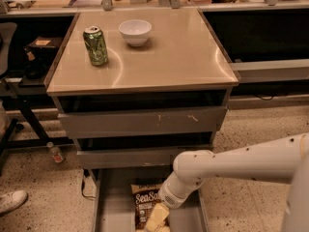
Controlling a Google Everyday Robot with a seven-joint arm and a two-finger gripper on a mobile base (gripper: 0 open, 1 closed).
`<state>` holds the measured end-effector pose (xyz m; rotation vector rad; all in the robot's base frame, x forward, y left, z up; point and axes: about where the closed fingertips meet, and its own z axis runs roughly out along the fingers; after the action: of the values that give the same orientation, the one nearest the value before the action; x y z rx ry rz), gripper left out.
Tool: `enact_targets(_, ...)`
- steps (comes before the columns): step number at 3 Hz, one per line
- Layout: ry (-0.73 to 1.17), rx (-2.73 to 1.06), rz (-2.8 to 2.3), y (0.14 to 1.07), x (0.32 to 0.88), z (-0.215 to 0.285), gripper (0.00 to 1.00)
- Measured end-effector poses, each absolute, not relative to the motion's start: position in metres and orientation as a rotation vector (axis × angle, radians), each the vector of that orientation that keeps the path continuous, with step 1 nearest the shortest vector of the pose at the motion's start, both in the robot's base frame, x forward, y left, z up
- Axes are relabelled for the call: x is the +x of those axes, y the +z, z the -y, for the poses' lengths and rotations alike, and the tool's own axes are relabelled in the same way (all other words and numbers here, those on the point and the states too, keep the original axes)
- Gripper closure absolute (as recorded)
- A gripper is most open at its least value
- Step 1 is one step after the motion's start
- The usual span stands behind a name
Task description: Pick brown chip bag from bottom drawer and place on counter
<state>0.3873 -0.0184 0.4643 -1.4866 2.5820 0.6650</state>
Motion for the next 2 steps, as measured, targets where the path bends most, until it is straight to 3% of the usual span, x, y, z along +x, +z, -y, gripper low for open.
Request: enact_targets(2, 0.842, -1.192, -2.805, 0.351, 0.377, 0.007, 0.00)
